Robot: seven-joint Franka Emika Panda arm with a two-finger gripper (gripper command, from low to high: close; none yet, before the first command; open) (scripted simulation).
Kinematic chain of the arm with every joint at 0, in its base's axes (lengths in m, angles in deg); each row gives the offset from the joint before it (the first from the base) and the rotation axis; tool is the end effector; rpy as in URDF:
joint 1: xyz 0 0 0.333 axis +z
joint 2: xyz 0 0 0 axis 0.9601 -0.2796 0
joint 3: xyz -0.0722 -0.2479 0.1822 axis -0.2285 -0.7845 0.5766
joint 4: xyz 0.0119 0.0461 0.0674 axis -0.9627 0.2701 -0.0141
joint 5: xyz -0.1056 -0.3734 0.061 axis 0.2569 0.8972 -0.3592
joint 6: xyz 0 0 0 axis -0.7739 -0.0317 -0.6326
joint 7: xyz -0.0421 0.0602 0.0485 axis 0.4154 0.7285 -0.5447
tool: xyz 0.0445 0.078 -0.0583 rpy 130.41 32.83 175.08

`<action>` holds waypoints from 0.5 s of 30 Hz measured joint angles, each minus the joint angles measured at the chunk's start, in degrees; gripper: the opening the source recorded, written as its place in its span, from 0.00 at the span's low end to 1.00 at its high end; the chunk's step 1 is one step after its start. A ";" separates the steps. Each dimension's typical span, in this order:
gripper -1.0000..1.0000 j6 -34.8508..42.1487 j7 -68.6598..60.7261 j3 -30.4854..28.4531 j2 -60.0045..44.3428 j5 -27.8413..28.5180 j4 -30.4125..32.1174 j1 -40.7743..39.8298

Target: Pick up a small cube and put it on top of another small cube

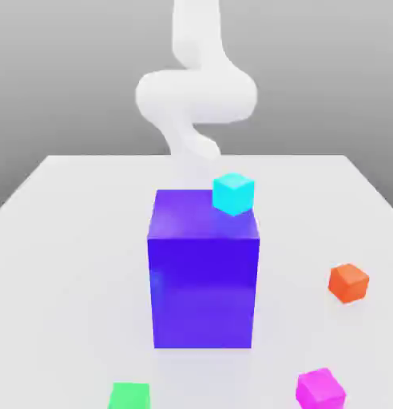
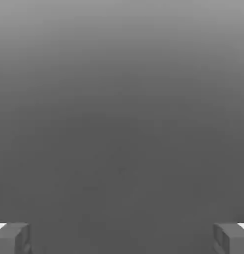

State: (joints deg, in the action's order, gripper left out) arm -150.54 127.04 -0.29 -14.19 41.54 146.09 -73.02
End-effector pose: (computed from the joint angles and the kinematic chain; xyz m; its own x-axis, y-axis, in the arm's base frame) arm 0.3798 0.0112 0.6799 0.5331 -0.7030 0.4707 -0.5154 -0.7111 -0.4783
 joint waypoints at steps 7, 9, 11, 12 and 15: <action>0.50 -4.84 -0.03 2.42 -14.87 -0.39 0.42 1.95; 0.50 -6.19 0.09 3.21 -19.01 -0.32 0.54 2.45; 0.50 -7.54 0.29 4.00 -23.16 -0.13 0.66 2.96; 0.50 -8.21 0.43 4.40 -25.23 0.01 0.72 3.21; 0.50 -10.23 0.92 5.74 -31.47 0.58 0.89 3.83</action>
State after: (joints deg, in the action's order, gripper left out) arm -160.76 127.96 5.45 -45.65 42.12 146.98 -69.19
